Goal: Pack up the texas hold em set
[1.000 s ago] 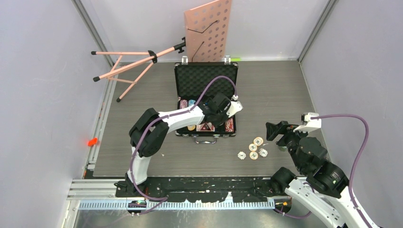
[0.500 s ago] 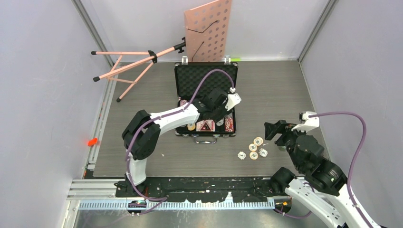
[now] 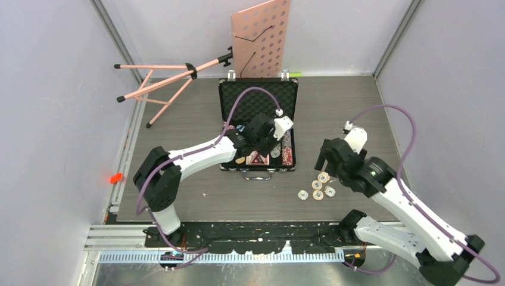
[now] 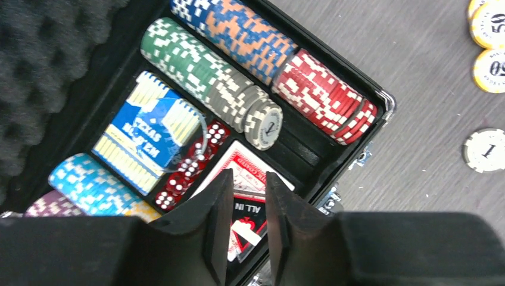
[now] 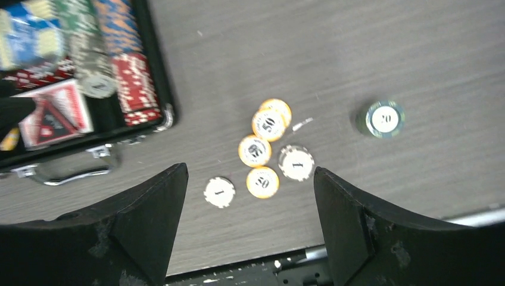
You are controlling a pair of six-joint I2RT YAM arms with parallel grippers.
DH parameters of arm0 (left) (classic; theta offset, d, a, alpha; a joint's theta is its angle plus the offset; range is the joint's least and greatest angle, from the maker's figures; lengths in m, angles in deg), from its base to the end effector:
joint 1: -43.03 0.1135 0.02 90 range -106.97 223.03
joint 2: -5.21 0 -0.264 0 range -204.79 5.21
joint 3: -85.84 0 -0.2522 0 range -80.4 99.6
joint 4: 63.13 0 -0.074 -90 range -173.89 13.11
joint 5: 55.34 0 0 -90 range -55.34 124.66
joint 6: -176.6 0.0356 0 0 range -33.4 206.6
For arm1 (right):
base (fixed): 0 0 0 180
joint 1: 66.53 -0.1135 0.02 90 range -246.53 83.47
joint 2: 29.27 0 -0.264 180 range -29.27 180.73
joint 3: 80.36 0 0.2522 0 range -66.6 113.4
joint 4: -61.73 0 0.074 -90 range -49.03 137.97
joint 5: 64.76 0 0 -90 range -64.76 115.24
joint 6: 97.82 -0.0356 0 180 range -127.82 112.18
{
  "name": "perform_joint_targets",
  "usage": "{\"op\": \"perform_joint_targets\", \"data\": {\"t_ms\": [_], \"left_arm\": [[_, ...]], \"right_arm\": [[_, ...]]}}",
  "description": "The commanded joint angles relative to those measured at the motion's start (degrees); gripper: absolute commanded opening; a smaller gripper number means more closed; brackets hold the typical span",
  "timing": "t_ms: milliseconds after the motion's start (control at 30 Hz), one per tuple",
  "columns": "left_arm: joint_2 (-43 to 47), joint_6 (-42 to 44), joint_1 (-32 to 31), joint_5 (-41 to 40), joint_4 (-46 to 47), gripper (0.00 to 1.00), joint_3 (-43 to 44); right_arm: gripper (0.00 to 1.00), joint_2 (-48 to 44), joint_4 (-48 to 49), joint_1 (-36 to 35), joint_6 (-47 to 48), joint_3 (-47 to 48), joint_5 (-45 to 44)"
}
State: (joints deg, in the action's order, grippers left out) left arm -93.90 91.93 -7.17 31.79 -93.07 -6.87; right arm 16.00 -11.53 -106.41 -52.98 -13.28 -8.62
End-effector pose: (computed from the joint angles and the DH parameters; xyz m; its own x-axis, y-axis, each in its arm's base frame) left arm 0.2513 -0.2988 0.2495 -0.3554 0.5715 -0.7396 0.7798 0.6176 0.1025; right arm 0.1147 0.0700 0.3138 -0.6118 0.2561 -0.7484 0.2380 0.9619 0.1346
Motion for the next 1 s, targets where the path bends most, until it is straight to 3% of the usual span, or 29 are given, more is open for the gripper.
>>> {"op": "perform_joint_targets", "data": {"t_ms": [0, 167, 467, 967], "left_arm": [[1.42, -6.92, 0.10, 5.33, 4.34, 0.23, -1.74], [-3.71, -7.53, 0.10, 8.61, 3.35, 0.00, 1.28], [-11.86, -3.43, 0.10, 8.83, 1.18, 0.00, 6.68], [-14.96, 4.44, 0.10, -3.27, 2.91, 0.00, 8.82]], "right_arm": [[0.84, 5.44, -9.62, 0.07, -10.07, 3.22, -2.08], [0.83, 2.68, -7.06, 0.09, -10.86, 0.92, -2.42], [0.81, -4.67, -6.11, 0.07, -12.42, -1.45, -4.98], [0.79, -5.75, -5.84, 0.06, -12.40, -1.51, -6.50]]}}
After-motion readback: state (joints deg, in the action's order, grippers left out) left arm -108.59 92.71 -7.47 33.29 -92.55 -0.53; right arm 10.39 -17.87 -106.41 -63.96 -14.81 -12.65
